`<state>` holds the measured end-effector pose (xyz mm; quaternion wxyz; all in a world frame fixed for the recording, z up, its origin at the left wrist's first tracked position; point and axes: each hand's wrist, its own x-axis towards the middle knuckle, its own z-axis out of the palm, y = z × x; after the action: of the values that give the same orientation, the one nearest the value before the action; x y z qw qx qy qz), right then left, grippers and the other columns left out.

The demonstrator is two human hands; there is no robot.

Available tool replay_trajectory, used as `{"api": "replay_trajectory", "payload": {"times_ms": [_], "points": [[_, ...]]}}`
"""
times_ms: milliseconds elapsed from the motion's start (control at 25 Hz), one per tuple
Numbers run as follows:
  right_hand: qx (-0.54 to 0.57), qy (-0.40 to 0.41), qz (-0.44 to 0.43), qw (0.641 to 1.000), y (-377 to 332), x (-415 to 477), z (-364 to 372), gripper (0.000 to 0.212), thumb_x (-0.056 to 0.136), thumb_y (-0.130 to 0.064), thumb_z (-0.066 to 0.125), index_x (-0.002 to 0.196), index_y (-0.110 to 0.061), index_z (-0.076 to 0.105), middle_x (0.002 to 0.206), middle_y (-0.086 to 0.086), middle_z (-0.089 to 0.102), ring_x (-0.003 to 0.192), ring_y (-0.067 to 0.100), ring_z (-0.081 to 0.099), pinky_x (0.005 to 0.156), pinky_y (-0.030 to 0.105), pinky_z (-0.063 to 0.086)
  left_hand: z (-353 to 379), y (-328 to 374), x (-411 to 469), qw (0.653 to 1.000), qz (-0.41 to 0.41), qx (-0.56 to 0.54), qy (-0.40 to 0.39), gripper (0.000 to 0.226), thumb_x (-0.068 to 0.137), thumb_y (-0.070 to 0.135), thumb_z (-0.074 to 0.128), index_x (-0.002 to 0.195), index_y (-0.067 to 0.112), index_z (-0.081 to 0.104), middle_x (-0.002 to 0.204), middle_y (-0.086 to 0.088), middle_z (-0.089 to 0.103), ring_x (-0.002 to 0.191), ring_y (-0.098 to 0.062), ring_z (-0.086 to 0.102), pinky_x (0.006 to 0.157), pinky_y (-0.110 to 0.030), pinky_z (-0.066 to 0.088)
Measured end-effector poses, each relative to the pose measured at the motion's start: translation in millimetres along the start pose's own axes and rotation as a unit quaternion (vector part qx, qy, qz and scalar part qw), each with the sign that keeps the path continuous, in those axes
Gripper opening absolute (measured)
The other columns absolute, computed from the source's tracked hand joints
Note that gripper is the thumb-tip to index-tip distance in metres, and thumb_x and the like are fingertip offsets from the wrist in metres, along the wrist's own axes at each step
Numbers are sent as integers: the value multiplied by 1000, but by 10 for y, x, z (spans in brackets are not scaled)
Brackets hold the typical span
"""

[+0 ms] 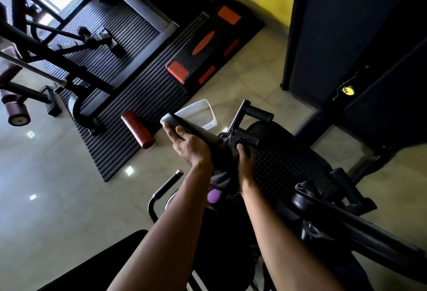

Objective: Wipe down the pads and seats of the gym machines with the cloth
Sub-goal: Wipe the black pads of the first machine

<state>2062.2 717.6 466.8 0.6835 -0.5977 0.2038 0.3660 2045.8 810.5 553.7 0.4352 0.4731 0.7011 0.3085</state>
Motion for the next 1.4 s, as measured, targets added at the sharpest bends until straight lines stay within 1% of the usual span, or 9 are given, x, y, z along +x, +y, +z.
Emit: {"api": "replay_trajectory", "payload": {"times_ms": [240, 360, 520, 600, 680, 800, 920, 1080, 1400], "points": [[-26, -143, -106, 984, -256, -320, 60, 17, 93, -35, 64, 105, -27, 72, 108, 3, 74, 105, 22, 69, 90, 37, 57, 49, 51, -74, 1000, -21, -4, 23, 48, 108, 45, 27, 155, 48, 20, 150, -13, 43, 139, -31, 41, 115, -38, 27], [-59, -155, -100, 981, -128, -162, 24, 18, 91, -37, 65, 104, -27, 70, 101, -6, 74, 97, 10, 69, 86, 31, 53, -12, 23, 34, 1000, 3, 25, 0, 46, 107, 48, 29, 152, 53, 24, 152, -8, 45, 139, -30, 43, 117, -41, 30], [-133, -139, -15, 981, 16, 172, 66, 31, 106, -15, 49, 137, -9, 52, 127, -2, 54, 111, 11, 56, 80, 7, 42, -114, 35, 216, 997, 42, 33, -47, 41, 105, 51, 34, 144, 62, 32, 149, -5, 50, 134, -27, 47, 116, -44, 35], [-157, -137, 9, 978, 78, 368, 108, 40, 106, -12, 47, 143, 3, 45, 142, 13, 51, 129, 26, 51, 88, 12, 38, -146, 48, 263, 996, 57, 33, -61, 39, 105, 51, 35, 141, 65, 34, 149, -3, 50, 134, -26, 47, 116, -44, 35], [-160, -138, 37, 977, 58, 434, 198, 42, 105, -18, 52, 144, -1, 48, 143, 21, 53, 133, 35, 51, 95, 23, 40, -137, 40, 288, 996, 59, 39, -52, 39, 104, 52, 35, 141, 64, 34, 149, -2, 50, 135, -25, 46, 116, -44, 35], [-139, -200, -1, 970, -235, 78, 331, 35, 95, -42, 65, 129, -35, 61, 129, 5, 65, 118, 25, 63, 94, 34, 53, -106, -14, 311, 997, 57, 32, -36, 40, 101, 56, 33, 140, 66, 30, 148, -4, 49, 136, -27, 45, 116, -47, 34], [-132, -284, -59, 948, -292, -56, 353, 30, 97, -32, 67, 126, -36, 61, 123, -4, 68, 113, 12, 66, 93, 29, 56, -101, -14, 275, 997, 50, 30, -48, 41, 104, 52, 33, 144, 62, 31, 149, -4, 48, 137, -26, 44, 116, -47, 33], [-167, -215, -41, 961, -185, 278, 306, 21, 101, -26, 61, 121, -31, 58, 121, 5, 66, 114, 25, 63, 88, 31, 50, -116, 4, 212, 996, 53, 20, -66, 43, 107, 45, 34, 149, 53, 32, 152, 2, 44, 140, -21, 40, 117, -35, 28], [-273, -142, 28, 951, 12, 600, 103, 54, 104, -20, 55, 152, -3, 35, 143, 19, 51, 135, 32, 49, 87, 18, 39, -126, -25, 179, 994, 46, -16, -94, 45, 108, 41, 32, 152, 51, 28, 154, -3, 36, 140, -22, 39, 114, -33, 26]]}}
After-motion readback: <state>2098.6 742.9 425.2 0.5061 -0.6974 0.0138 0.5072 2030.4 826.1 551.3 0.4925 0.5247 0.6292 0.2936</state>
